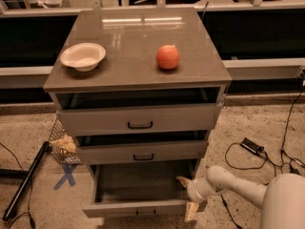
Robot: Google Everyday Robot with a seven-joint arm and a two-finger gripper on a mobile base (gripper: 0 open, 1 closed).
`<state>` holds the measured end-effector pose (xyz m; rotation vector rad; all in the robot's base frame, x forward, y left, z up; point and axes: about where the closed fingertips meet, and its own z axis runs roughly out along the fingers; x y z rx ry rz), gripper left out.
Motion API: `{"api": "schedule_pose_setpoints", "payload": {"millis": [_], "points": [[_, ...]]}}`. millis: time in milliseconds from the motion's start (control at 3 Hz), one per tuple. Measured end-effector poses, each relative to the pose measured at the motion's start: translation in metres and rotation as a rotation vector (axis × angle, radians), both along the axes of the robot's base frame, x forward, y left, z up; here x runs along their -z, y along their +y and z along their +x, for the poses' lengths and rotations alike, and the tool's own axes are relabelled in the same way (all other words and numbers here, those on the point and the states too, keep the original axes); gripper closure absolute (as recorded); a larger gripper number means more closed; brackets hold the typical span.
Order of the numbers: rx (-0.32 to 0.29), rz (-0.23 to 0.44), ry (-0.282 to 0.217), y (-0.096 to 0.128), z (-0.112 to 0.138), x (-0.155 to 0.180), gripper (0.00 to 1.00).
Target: Open bottom drawer
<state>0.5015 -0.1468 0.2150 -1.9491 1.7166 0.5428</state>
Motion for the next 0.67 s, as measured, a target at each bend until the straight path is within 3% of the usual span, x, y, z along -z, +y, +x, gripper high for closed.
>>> {"api": "schedule_pose_setpoints", "payload": {"millis": [333,667], "points": [[-0.028,0.017,-0.006,0.018,0.011,-0.021,0.0],[-0.039,0.036,-0.012,0.032,0.024,-0.037,0.18]]}}
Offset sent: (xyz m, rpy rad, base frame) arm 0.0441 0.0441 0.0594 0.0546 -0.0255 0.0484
